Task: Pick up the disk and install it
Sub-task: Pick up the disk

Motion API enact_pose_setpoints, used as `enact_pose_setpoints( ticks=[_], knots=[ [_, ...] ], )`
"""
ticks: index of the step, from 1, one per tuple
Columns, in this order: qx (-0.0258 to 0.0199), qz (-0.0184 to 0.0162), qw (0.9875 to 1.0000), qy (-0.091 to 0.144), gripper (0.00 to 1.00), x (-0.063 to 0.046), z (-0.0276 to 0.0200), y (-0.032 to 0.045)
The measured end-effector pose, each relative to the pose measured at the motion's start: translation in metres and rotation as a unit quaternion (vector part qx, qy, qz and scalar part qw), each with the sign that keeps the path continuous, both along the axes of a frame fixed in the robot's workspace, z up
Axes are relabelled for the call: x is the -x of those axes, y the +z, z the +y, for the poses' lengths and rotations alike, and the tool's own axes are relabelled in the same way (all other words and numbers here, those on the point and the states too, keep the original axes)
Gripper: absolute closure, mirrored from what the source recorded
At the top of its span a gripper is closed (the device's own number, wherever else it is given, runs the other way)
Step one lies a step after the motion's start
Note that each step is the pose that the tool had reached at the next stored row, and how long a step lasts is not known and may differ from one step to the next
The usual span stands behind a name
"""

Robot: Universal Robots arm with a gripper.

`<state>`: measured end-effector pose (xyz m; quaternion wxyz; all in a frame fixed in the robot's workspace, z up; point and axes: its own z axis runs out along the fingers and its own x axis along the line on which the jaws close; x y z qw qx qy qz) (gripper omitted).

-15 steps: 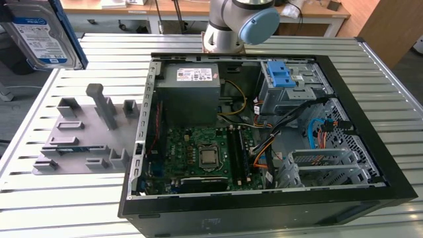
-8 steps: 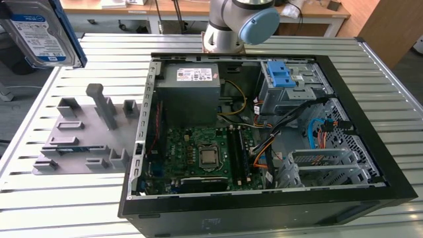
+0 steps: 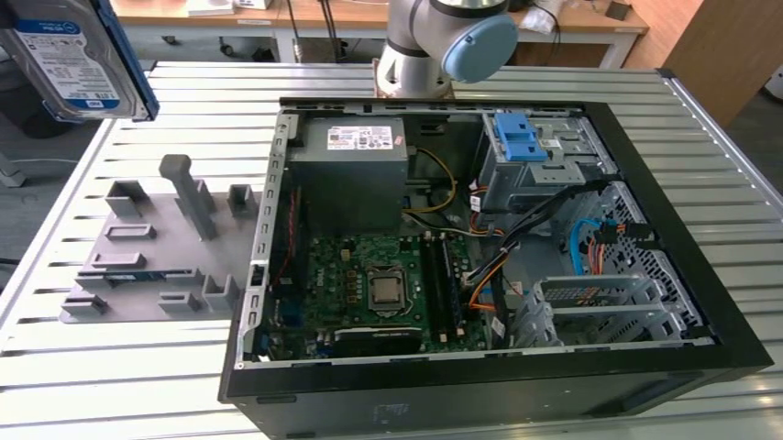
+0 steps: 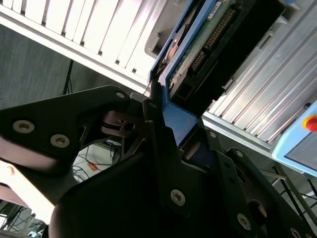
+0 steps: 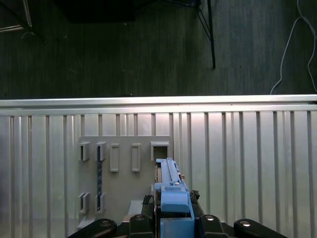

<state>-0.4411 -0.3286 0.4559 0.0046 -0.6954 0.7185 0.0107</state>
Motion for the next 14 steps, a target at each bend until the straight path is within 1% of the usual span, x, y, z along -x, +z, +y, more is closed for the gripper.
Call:
enact_pose_setpoints(
  ticks=[14],
  knots=[
    [0.0000, 0.0000, 1.0000, 0.000, 0.64, 0.000, 0.0000, 0.0127]
  ],
)
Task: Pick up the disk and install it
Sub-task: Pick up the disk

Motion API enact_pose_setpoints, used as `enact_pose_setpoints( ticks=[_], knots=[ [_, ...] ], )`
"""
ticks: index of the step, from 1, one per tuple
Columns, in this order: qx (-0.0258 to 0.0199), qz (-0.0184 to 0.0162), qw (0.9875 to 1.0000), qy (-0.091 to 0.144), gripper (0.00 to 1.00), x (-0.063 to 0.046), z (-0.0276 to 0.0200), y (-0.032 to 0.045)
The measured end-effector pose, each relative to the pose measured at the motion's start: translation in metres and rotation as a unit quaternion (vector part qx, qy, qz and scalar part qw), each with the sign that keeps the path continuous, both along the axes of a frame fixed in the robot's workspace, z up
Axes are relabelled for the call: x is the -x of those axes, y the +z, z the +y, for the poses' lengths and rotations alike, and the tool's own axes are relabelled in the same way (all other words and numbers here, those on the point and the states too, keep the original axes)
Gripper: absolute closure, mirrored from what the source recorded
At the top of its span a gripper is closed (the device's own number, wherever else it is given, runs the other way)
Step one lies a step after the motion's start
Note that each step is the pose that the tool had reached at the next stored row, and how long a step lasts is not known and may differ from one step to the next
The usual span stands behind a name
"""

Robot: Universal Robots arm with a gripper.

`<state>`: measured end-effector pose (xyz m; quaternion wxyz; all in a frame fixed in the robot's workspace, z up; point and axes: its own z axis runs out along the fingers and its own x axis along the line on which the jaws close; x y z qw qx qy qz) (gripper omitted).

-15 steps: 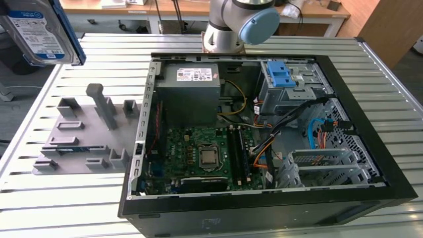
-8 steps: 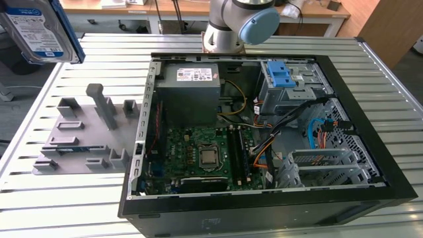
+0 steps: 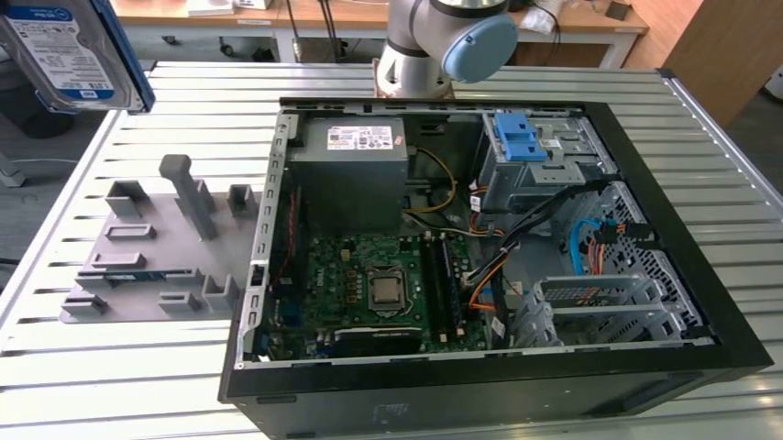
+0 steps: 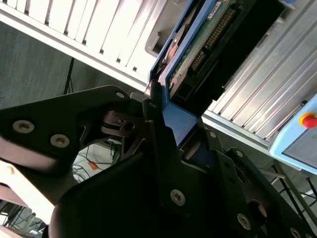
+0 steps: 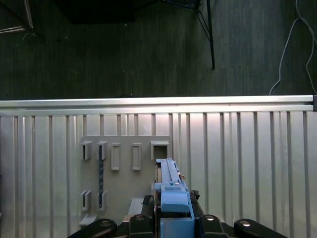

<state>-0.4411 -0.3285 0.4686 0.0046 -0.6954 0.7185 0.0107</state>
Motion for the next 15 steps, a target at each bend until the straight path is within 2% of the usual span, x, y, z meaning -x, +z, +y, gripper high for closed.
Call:
enact_pose_setpoints(
  ticks=[15],
  knots=[
    [0.0000, 0.0000, 1.0000, 0.000, 0.64, 0.000, 0.0000, 0.0136]
  ],
)
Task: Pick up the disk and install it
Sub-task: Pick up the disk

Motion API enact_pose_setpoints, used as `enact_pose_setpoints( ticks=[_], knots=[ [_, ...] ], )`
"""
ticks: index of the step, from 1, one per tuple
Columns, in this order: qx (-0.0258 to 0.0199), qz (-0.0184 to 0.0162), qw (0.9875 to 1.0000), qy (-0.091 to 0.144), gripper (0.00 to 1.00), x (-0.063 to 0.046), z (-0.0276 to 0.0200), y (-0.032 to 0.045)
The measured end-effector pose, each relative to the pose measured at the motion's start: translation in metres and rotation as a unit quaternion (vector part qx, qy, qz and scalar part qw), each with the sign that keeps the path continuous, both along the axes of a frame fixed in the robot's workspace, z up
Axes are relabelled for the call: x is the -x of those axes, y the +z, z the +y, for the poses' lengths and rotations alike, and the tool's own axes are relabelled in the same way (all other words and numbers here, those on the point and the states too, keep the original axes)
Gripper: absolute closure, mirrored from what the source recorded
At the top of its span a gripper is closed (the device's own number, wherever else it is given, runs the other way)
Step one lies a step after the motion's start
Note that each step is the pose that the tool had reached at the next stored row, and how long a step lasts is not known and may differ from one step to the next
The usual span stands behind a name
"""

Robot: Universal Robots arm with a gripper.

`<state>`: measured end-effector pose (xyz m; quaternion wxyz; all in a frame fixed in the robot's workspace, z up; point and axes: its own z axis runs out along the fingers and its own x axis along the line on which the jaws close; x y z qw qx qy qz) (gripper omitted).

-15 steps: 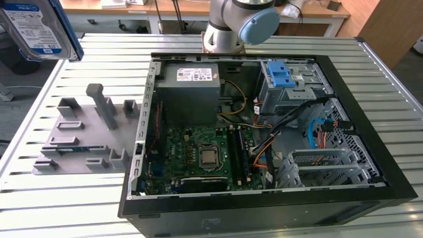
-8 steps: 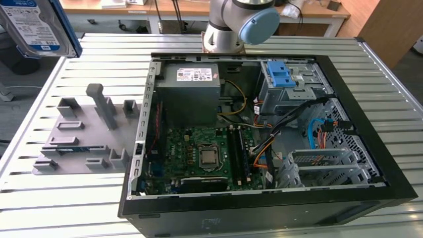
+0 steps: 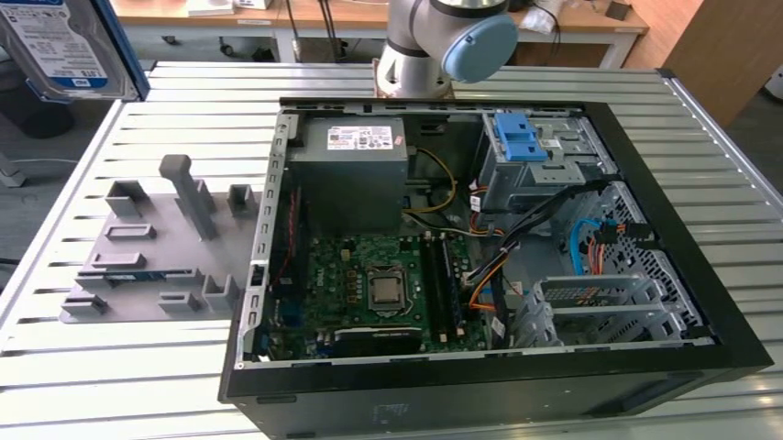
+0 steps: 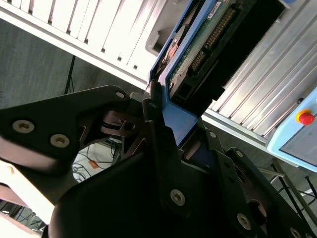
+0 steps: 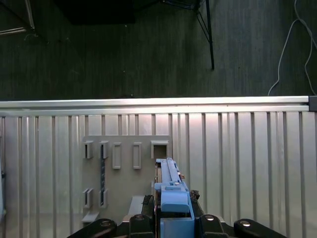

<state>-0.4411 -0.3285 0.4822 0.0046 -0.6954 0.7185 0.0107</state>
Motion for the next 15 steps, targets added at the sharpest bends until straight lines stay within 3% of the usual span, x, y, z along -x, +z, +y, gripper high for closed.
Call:
enact_pose_setpoints(
  ticks=[4, 10, 15],
  knots=[
    [0.0000, 0.0000, 1.0000, 0.000, 0.64, 0.0000, 0.0000, 0.0043],
    [0.0000, 0.0001, 1.0000, 0.000, 0.64, 0.0000, -0.0001, 0.0047],
    [-0.0002, 0.0000, 1.0000, 0.000, 0.64, 0.0000, -0.0064, 0.0046]
  ],
)
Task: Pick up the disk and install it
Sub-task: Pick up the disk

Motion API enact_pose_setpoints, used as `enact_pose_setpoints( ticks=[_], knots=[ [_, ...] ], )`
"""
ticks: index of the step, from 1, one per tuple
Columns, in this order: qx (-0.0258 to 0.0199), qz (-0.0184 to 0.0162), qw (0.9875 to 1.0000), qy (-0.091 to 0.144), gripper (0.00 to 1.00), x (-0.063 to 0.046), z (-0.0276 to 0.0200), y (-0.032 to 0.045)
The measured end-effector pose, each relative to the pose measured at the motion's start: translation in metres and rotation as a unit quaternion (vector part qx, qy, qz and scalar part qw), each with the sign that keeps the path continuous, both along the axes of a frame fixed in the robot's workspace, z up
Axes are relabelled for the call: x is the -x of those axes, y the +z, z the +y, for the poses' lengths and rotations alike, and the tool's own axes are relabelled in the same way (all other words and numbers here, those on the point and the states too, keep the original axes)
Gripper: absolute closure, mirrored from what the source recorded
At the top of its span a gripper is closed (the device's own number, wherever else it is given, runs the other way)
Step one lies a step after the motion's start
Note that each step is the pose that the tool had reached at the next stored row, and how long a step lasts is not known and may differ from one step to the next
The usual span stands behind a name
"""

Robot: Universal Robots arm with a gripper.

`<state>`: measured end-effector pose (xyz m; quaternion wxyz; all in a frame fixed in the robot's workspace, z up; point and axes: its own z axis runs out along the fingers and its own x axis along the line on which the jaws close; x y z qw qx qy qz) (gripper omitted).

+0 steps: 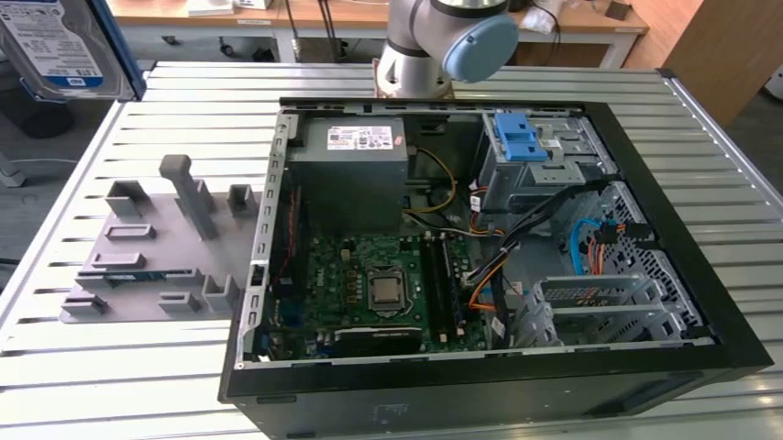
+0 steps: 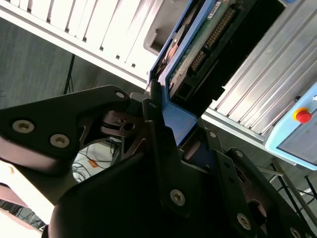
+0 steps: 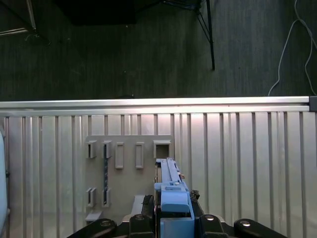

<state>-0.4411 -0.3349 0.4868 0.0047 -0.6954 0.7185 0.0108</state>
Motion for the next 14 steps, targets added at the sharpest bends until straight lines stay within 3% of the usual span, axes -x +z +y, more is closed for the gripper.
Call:
enact_pose_setpoints(
  ticks=[6, 14],
  knots=[
    [-0.0002, -0.0001, 1.0000, 0.000, 0.64, -0.001, -0.0067, -0.0001],
    [-0.0002, 0.0000, 1.0000, 0.000, 0.64, -0.010, -0.0068, 0.0000]
  ],
)
